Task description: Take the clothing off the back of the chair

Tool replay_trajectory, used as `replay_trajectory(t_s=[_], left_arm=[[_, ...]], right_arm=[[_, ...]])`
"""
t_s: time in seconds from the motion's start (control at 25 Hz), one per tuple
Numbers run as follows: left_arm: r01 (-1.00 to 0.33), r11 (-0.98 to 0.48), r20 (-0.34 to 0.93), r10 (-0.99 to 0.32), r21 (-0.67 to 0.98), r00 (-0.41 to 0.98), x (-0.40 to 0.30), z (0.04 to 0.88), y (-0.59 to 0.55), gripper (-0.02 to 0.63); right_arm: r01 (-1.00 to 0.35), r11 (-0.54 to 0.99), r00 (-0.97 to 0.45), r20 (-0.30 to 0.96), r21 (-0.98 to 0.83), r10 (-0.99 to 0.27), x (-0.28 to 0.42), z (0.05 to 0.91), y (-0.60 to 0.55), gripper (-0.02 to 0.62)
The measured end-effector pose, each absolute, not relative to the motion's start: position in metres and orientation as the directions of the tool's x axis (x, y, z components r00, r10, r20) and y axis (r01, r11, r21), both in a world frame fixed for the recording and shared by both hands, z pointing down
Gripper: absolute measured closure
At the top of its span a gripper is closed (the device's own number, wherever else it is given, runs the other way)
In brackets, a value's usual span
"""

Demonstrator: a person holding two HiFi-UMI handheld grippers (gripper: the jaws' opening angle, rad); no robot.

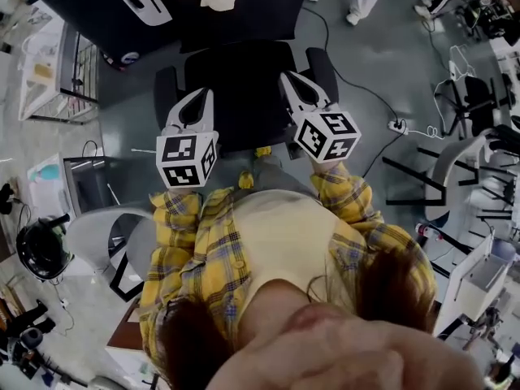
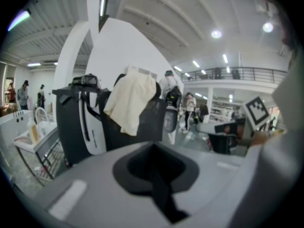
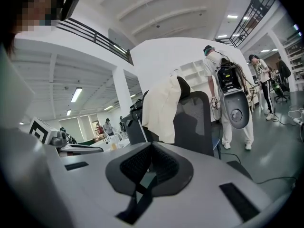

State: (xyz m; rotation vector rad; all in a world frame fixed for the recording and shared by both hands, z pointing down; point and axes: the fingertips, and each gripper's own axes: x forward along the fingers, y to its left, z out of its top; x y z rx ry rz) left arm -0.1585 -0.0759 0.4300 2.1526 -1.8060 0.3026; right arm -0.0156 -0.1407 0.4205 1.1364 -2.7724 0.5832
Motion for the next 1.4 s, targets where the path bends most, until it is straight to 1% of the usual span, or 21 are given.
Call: replay_trajectory(t_s=[0.6,0.76,0.84,1.08,1.4], left_arm=[[-0.995,-0.082,0.337,-0.936,0.063,0.098,-0.165,0.392,-0.196,0.601],[-0.994,-0.075,0.325,-0.941,0.079,0.097,-0.166,0.382,-0.221,0.601],[-0.996,-0.069,0.323,-0.943,0.06,0.084,-0.168,0.378,-0.232,0.601],[-0.997,-0.069,0.309,-0.948,0.018,0.071,-0.175,0.361,-0.256,0.601],[-0.993,-0.12,0.284,-0.952,-0.005,0.114,-0.194,0.344,-0.286,0.601]], right_arm=[[-0.597,0.74,-0.798,0.137,-0.309,-0.587,-0.033,0.385,-0.268,0.58],[-0.576,0.763,-0.814,0.113,-0.294,-0.57,-0.04,0.376,-0.292,0.58],[-0.571,0.772,-0.817,0.107,-0.278,-0.566,-0.044,0.372,-0.304,0.581],[-0.577,0.774,-0.811,0.074,-0.261,-0.58,-0.055,0.354,-0.329,0.581],[-0.617,0.753,-0.778,0.037,-0.23,-0.627,-0.073,0.333,-0.345,0.58]])
